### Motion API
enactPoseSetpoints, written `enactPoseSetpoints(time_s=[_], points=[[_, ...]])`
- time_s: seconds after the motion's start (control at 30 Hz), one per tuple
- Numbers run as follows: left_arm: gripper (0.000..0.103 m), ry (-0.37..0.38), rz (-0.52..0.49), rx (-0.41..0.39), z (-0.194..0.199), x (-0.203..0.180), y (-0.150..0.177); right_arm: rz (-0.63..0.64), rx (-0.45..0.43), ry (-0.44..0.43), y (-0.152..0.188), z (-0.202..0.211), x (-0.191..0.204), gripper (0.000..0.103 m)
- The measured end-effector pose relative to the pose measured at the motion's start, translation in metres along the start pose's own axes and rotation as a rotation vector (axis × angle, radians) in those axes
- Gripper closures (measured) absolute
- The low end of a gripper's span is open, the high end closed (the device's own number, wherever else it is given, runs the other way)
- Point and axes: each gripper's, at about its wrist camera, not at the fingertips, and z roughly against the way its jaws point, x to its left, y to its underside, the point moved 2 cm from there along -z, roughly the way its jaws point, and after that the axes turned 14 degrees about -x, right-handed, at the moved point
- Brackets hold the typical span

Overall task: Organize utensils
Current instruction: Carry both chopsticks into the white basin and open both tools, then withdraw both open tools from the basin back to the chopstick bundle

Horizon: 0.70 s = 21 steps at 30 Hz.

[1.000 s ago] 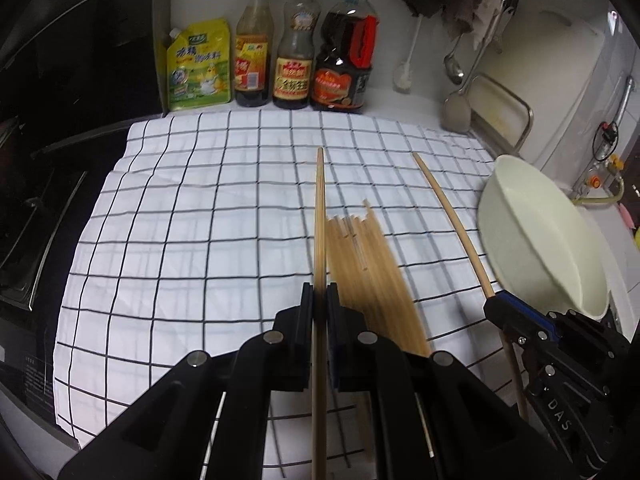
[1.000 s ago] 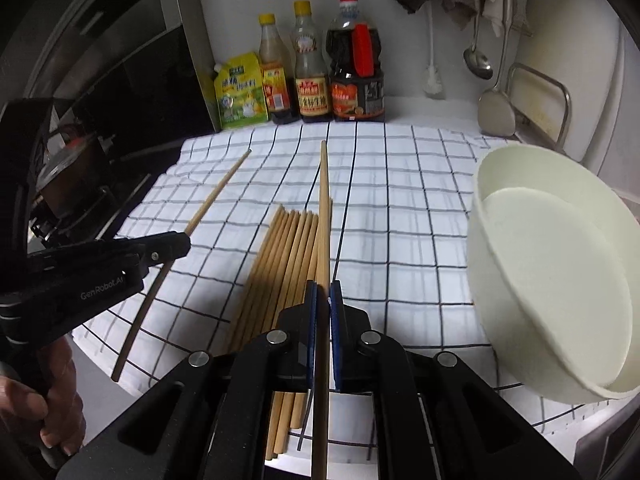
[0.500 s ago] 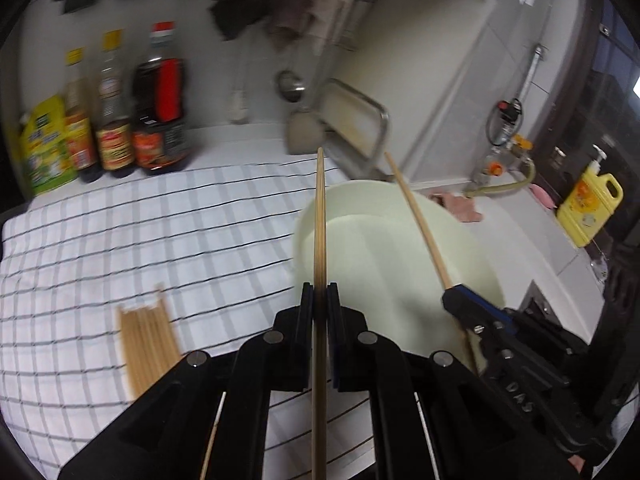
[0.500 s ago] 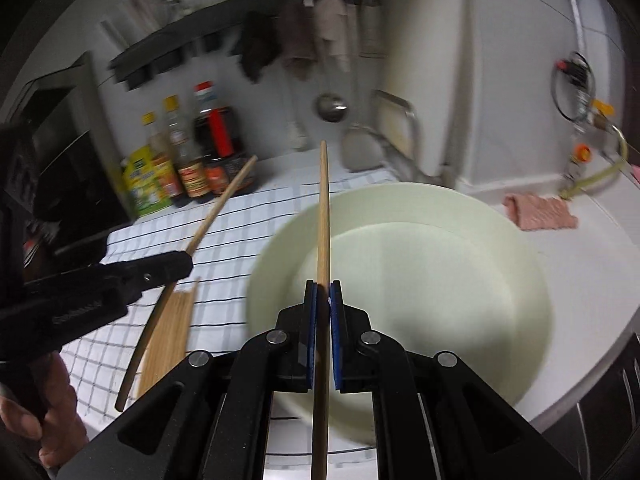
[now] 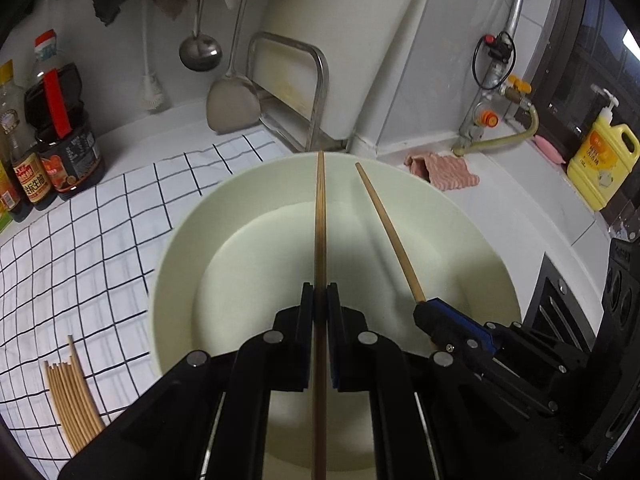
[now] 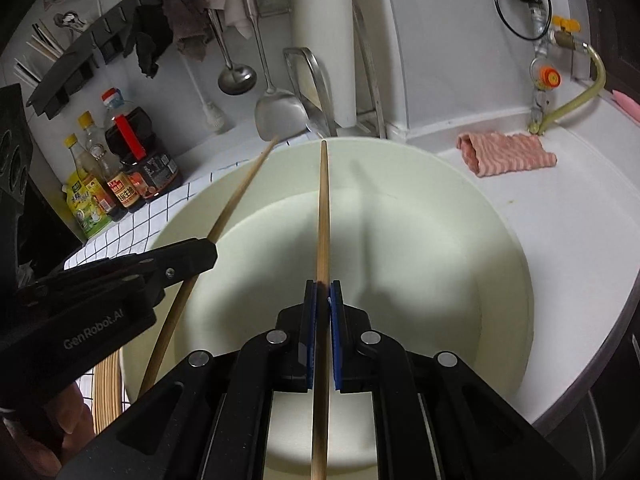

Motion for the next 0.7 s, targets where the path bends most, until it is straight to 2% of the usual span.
enactPoseSetpoints(time_s=[0.1,0.13,0.17,0.2,0.23,0.27,0.33,0.5,0.63,0.7], points=[[0.094,-0.018,-0.008,0.022,-0.007,-0.001,0.005,-0.012,0.020,0.002,0.001,-0.004,-0.006,0.095],[0.088,-0.029,-0.006,0.030,-0.007,0.000,0.006,-0.022,0.018,0.002,0.000,-0.004,-0.008,0.092],[0.076,-0.038,-0.004,0.035,-0.008,0.001,0.006,-0.035,0.015,0.000,0.000,-0.002,-0.010,0.083],[0.068,-0.047,0.004,0.032,-0.006,0.003,0.006,-0.041,0.007,0.001,-0.001,0.000,-0.012,0.079],[0.049,-0.053,0.011,0.021,-0.004,0.005,0.005,-0.042,-0.003,0.004,-0.002,0.002,-0.013,0.079],[0.039,-0.057,0.018,0.001,0.000,0.007,0.003,-0.041,-0.010,0.007,-0.004,0.005,-0.014,0.079],[0.039,-0.077,0.018,-0.029,0.009,0.011,-0.001,-0.043,-0.022,0.005,-0.006,0.009,-0.014,0.079],[0.038,-0.120,0.034,-0.045,0.027,0.025,-0.004,-0.039,-0.032,-0.013,-0.009,0.014,-0.009,0.079],[0.030,-0.156,0.051,-0.060,0.041,0.038,0.001,-0.024,-0.032,-0.034,-0.009,0.017,-0.001,0.078],[0.030,-0.179,0.051,-0.058,0.045,0.044,0.005,-0.011,-0.037,-0.043,-0.009,0.019,0.005,0.076]])
